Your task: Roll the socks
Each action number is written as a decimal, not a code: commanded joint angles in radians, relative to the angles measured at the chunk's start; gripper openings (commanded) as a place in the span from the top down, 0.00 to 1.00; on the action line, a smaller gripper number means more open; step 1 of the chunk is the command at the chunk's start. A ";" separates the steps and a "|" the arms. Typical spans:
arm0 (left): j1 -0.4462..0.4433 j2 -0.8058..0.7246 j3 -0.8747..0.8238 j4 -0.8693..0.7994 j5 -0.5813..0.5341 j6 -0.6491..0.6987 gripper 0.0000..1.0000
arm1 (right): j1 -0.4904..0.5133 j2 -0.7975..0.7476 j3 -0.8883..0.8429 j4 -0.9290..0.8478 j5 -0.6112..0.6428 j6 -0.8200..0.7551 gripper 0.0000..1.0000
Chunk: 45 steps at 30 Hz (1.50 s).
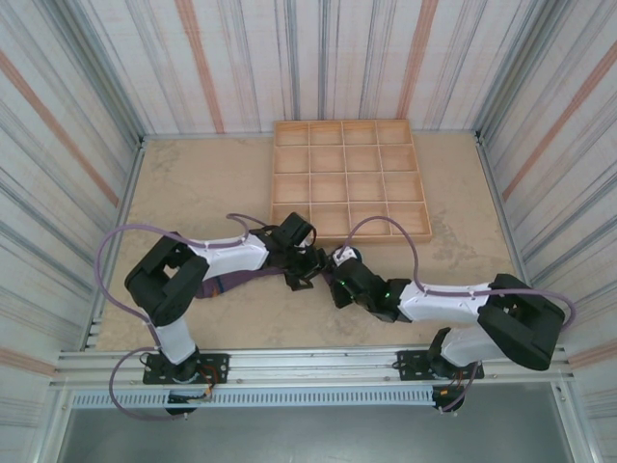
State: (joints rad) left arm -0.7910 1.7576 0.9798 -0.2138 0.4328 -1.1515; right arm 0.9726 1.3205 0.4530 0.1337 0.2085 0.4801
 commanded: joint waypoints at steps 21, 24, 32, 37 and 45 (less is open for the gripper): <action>0.007 -0.083 -0.001 0.056 -0.161 0.166 0.31 | -0.495 0.297 -0.027 0.009 -0.787 0.233 1.00; 0.008 -0.060 0.027 0.069 -0.168 0.190 0.32 | -0.514 0.300 -0.027 0.011 -0.802 0.241 1.00; 0.007 0.025 0.096 0.094 -0.177 0.208 0.36 | -0.552 0.291 -0.025 0.001 -0.840 0.238 1.00; 0.003 0.069 0.122 0.078 -0.186 0.197 0.42 | -0.575 0.290 -0.027 0.006 -0.854 0.232 1.00; -0.009 0.125 0.154 0.035 -0.207 0.161 0.52 | -0.586 0.260 -0.016 -0.001 -0.872 0.215 1.00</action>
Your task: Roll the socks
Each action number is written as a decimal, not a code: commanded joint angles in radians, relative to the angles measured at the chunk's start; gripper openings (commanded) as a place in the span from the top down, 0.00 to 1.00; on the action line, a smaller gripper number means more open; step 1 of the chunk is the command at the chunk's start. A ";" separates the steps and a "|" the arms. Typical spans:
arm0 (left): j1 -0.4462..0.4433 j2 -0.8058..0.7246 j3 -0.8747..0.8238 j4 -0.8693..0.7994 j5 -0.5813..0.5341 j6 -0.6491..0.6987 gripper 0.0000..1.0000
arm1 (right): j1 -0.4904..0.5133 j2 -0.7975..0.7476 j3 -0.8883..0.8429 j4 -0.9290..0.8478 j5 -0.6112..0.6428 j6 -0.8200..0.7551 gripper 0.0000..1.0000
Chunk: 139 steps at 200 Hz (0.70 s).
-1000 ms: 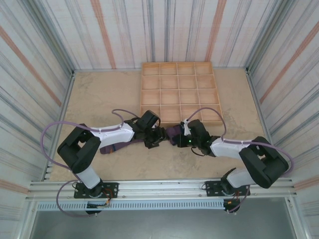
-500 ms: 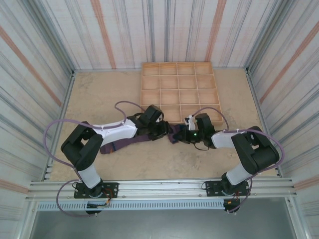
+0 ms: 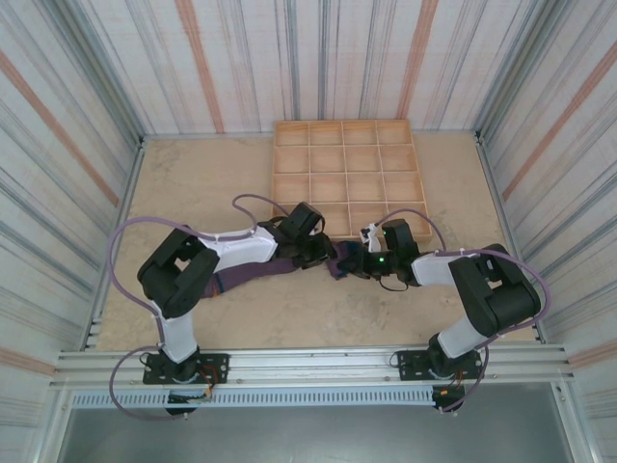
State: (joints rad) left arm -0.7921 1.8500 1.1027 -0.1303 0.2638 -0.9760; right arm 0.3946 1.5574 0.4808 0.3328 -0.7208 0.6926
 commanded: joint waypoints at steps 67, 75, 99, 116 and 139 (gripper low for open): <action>-0.018 0.063 0.061 -0.141 -0.029 -0.051 0.96 | 0.002 -0.143 -0.035 -0.305 0.094 -0.070 0.71; -0.019 0.059 0.058 -0.153 -0.025 -0.057 0.99 | 0.013 -0.175 -0.022 -0.343 0.115 -0.088 0.66; -0.030 0.050 0.059 -0.217 -0.009 -0.078 1.00 | 0.085 -0.277 0.027 -0.485 0.237 -0.151 0.50; -0.041 0.038 0.050 -0.260 0.002 -0.102 1.00 | 0.154 -0.335 0.053 -0.554 0.343 -0.187 0.40; -0.050 0.011 0.009 -0.277 0.020 -0.143 1.00 | 0.263 -0.408 0.063 -0.593 0.498 -0.213 0.32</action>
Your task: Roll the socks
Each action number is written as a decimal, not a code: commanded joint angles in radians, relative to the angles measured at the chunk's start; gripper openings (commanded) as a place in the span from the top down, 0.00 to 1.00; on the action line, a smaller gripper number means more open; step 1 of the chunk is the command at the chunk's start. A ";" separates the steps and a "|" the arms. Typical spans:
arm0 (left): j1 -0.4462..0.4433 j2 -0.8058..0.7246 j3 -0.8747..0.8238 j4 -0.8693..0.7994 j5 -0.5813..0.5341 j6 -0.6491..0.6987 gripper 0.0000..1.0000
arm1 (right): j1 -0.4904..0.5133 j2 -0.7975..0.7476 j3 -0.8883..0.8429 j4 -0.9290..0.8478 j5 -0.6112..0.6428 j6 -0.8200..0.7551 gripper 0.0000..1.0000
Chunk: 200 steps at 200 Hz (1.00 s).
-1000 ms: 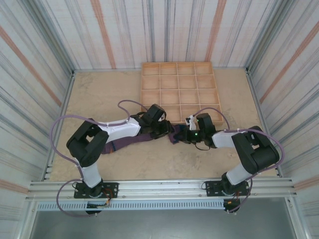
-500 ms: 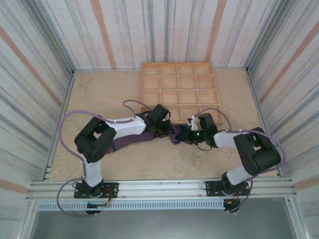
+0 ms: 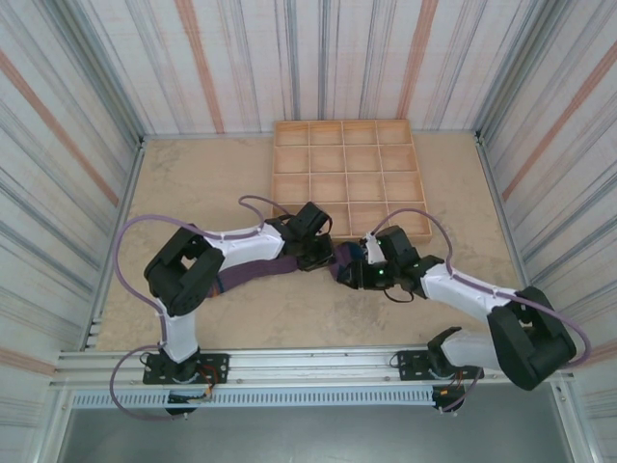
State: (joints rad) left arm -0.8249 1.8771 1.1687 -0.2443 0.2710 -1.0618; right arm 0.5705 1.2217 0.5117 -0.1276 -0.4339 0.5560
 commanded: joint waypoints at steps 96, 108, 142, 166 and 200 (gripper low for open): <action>-0.014 -0.094 -0.161 -0.212 0.070 -0.100 1.00 | 0.501 -0.080 0.053 -0.098 0.720 -0.188 0.24; -0.014 -0.095 -0.162 -0.214 0.067 -0.100 1.00 | 0.523 -0.048 0.054 -0.064 0.736 -0.187 0.25; -0.010 -0.096 -0.167 -0.222 0.064 -0.094 1.00 | 0.532 0.023 0.040 0.034 0.722 -0.166 0.28; -0.008 -0.102 -0.176 -0.217 0.062 -0.093 1.00 | 0.534 0.047 0.025 0.058 0.737 -0.147 0.33; -0.006 -0.103 -0.182 -0.205 0.060 -0.098 1.00 | 0.532 0.060 -0.015 0.093 0.741 -0.127 0.45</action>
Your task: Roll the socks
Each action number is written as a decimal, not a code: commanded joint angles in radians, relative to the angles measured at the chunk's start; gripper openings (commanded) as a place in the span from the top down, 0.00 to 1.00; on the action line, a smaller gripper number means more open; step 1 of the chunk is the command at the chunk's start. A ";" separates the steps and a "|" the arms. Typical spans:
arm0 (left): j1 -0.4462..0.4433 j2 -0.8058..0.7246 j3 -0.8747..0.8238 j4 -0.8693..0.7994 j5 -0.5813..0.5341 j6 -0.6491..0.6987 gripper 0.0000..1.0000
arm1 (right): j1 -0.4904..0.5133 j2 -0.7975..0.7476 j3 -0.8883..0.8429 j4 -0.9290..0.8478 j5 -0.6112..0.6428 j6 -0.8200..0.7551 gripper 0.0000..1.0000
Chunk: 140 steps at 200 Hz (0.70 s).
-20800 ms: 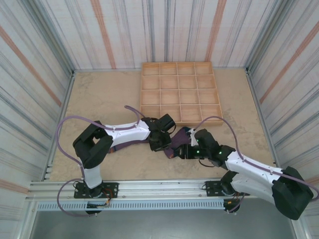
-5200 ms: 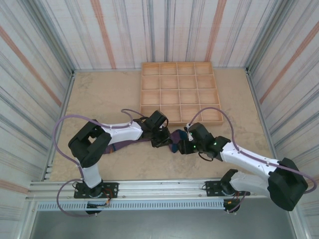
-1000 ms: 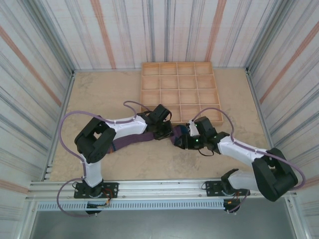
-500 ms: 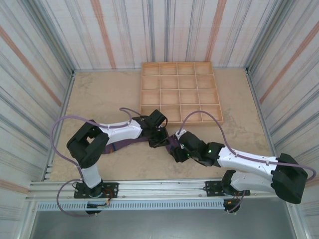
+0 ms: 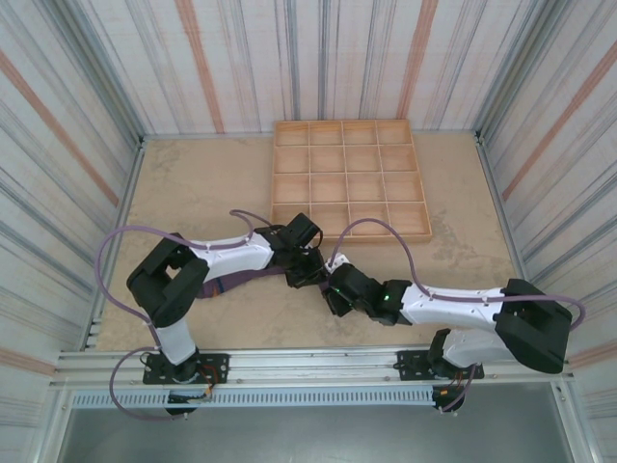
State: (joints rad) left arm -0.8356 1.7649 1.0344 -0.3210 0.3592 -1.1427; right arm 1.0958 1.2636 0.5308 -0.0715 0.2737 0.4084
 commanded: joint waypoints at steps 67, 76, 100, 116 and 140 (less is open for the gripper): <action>0.004 0.004 -0.062 -0.060 -0.002 -0.018 0.99 | -0.036 0.074 -0.070 0.061 -0.059 0.080 0.71; 0.003 -0.004 -0.059 -0.065 -0.005 -0.011 0.94 | -0.055 0.075 -0.087 0.073 -0.088 0.094 0.75; 0.004 -0.050 -0.073 -0.077 -0.025 -0.007 0.75 | -0.105 0.066 -0.122 0.087 -0.153 0.119 0.84; 0.009 -0.074 -0.083 -0.080 -0.026 -0.002 0.53 | -0.144 0.066 -0.129 0.086 -0.214 0.130 0.85; 0.010 -0.100 -0.094 -0.073 -0.038 0.000 0.30 | -0.191 0.075 -0.123 0.074 -0.284 0.139 0.86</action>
State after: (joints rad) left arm -0.8249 1.7061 0.9714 -0.3119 0.3378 -1.1507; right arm 0.9558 1.3010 0.4469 0.1200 0.0605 0.4973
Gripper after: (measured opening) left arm 0.605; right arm 0.200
